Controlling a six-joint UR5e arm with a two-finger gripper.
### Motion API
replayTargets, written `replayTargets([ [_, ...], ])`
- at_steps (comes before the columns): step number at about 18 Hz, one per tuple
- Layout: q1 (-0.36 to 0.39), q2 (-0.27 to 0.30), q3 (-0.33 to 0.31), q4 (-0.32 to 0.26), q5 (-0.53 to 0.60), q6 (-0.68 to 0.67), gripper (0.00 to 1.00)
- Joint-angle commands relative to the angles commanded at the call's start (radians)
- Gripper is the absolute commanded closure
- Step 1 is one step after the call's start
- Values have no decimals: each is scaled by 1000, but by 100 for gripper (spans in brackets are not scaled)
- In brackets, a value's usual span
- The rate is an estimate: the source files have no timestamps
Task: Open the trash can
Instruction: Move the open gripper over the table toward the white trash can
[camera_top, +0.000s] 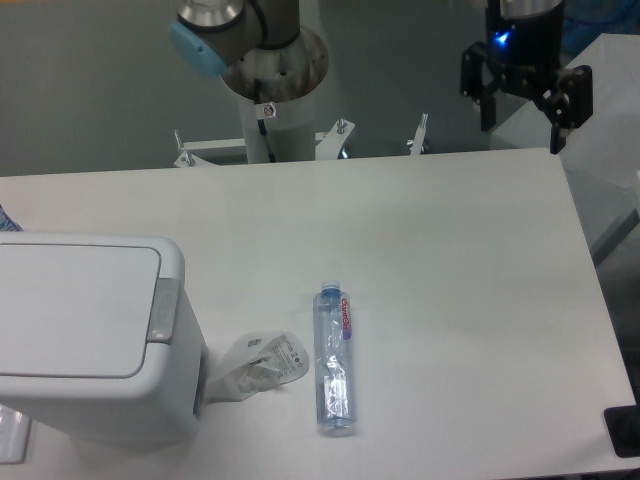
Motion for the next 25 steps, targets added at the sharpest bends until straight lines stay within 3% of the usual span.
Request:
replayTargets([
  [6, 0, 2, 0, 0, -6, -9, 0],
  [12, -67, -6, -6, 28, -66, -213, 0],
  [15, -130, -14, -6, 75, -72, -372, 0],
  [23, -296, -83, -3, 288, -74, -892, 0],
  [25, -330, -101, 8, 299, -72, -994, 0],
])
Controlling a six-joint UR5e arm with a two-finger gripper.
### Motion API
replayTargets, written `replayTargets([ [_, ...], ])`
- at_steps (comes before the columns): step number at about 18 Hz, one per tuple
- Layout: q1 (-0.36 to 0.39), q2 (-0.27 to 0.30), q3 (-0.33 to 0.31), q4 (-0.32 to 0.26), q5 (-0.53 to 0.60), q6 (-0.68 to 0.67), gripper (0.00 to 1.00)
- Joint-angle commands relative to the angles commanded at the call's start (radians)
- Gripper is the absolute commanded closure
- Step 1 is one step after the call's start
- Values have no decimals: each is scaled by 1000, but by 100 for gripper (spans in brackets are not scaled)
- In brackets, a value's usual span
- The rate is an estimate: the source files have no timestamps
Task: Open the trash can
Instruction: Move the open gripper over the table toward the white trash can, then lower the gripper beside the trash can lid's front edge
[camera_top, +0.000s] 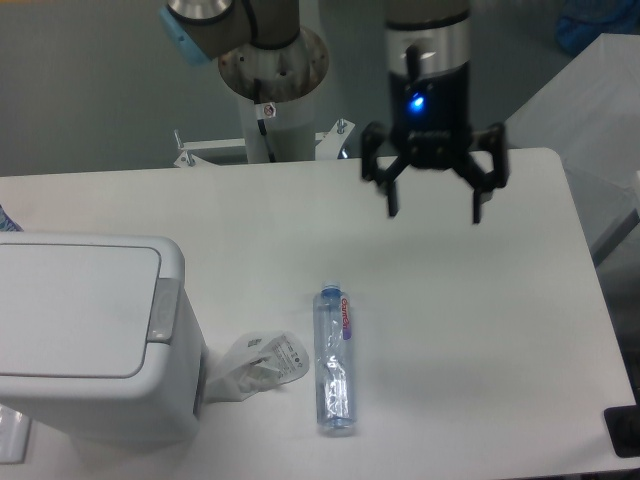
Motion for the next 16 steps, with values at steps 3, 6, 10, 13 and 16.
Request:
replayTargets([
  [3, -75, -29, 25, -2, -3, -172, 0],
  [6, -115, -57, 51, 0, -3, -313, 0],
  [10, -167, -63, 54, 2, -38, -454, 0],
  [13, -169, -61, 52, 3, -109, -563, 0],
  [16, -184, -63, 52, 3, -121, -606, 0],
])
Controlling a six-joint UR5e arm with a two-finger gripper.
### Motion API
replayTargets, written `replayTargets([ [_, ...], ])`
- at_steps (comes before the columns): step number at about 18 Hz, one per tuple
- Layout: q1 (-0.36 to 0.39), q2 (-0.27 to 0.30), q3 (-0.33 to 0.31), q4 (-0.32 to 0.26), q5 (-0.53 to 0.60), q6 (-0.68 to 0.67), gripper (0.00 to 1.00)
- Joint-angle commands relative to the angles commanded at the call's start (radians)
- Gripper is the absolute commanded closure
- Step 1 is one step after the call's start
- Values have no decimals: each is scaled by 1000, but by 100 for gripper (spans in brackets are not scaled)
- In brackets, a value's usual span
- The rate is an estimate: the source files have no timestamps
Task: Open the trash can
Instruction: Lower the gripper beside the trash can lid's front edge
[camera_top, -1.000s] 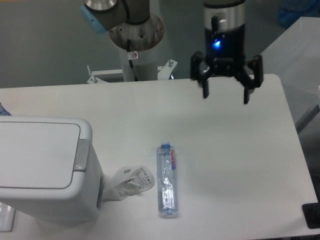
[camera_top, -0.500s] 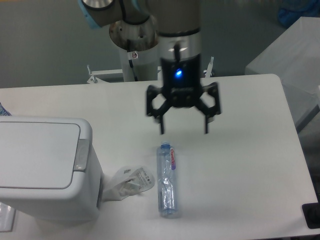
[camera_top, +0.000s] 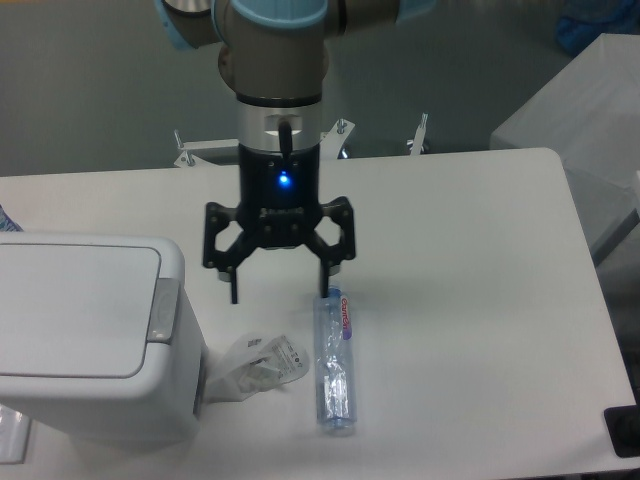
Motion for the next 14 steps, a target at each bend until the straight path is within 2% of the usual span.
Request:
replayTargets([
  [14, -46, -40, -11, 2, -26, -46, 0],
])
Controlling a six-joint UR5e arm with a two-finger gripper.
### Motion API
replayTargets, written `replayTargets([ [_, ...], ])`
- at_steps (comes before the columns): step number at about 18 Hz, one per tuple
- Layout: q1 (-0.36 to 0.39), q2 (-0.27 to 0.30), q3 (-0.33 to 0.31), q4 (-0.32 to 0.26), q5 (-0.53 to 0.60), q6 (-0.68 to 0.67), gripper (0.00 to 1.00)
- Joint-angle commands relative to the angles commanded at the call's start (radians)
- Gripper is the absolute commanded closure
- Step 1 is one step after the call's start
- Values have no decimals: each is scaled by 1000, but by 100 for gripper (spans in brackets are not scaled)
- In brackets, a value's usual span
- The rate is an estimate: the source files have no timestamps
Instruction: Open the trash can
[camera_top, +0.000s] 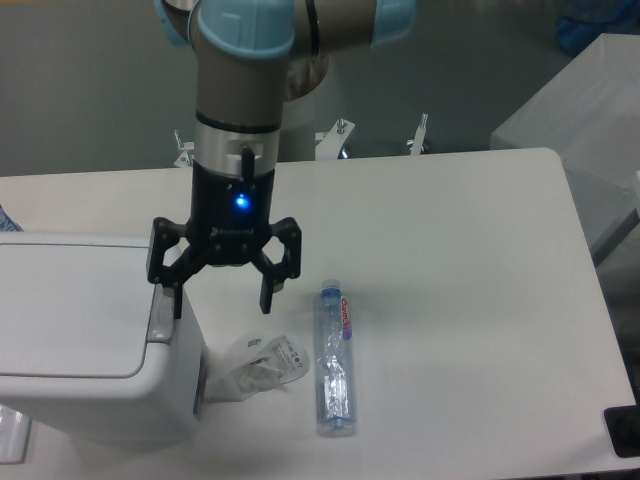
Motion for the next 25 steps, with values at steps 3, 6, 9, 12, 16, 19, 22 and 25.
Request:
replayTargets([
  [3, 0, -5, 0, 0, 0, 0, 0],
  [6, -9, -12, 0, 0, -2, -2, 0],
  [9, -12, -20, 0, 0, 0, -32, 0],
  [12, -12, -26, 0, 0, 0, -41, 0],
  [16, -12, -29, 3, 0, 0, -40, 0],
  [19, -12, -31, 3, 0, 0, -38, 0],
  [22, -12, -32, 3, 2, 2, -35, 0],
  [25, -12, -35, 2, 2, 2, -35, 0],
])
